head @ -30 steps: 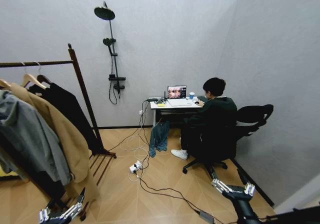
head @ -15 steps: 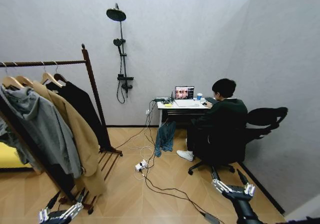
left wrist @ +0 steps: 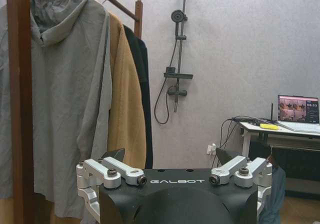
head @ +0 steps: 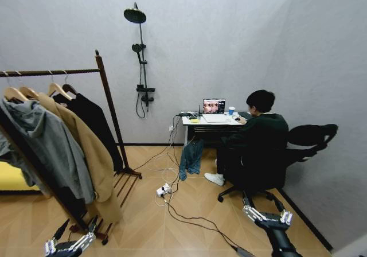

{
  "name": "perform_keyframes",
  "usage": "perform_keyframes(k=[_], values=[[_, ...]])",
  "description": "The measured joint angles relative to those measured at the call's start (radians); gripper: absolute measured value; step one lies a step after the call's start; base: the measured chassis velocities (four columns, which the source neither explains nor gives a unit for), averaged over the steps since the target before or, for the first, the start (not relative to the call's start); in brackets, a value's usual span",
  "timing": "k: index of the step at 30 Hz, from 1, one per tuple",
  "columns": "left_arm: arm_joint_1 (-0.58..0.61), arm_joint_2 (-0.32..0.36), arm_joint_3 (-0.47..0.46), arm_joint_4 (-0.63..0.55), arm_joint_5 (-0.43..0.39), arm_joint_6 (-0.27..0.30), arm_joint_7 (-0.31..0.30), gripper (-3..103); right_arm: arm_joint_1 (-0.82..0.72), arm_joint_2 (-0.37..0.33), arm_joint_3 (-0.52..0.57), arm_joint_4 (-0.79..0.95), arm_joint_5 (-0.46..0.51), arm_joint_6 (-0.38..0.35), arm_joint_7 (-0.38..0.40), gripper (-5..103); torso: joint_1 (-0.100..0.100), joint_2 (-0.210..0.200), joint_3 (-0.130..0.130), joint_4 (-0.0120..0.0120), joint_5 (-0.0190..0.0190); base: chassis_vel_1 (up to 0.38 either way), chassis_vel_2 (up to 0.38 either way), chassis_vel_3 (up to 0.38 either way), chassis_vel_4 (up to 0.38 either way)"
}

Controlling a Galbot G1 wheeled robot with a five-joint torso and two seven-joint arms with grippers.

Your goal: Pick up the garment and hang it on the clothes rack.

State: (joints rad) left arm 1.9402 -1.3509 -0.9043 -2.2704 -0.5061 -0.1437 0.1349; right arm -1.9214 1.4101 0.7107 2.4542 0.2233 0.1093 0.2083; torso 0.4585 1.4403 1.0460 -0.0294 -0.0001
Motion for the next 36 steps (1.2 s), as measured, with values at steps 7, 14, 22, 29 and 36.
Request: perform_keyframes(k=[7,14,22,29,36], values=[[0.000,0.000,0.000,0.000,0.000,0.000,0.000,100,0.000,0.000,0.000,0.000,0.000,0.000,0.000,100,0.000,0.000,0.000,-0.0001,0.0001,0.002,0.004,0.007,0.003],[0.000,0.000,0.000,0.000,0.000,0.000,0.000,100,0.000,0.000,0.000,0.000,0.000,0.000,0.000,100,0.000,0.000,0.000,-0.0002,0.0001,0.002,0.004,0.007,0.003],[0.000,0.000,0.000,0.000,0.000,0.000,0.000,100,0.000,0.000,0.000,0.000,0.000,0.000,0.000,100,0.000,0.000,0.000,-0.0002,0.0001,-0.004,-0.005,-0.007,-0.004],[0.000,0.000,0.000,0.000,0.000,0.000,0.000,100,0.000,0.000,0.000,0.000,0.000,0.000,0.000,100,0.000,0.000,0.000,-0.0002,0.0003,-0.065,-0.065,-0.068,-0.061],[0.000,0.000,0.000,0.000,0.000,0.000,0.000,100,0.000,0.000,0.000,0.000,0.000,0.000,0.000,100,0.000,0.000,0.000,-0.0008,0.0002,-0.091,-0.090,-0.094,-0.093]])
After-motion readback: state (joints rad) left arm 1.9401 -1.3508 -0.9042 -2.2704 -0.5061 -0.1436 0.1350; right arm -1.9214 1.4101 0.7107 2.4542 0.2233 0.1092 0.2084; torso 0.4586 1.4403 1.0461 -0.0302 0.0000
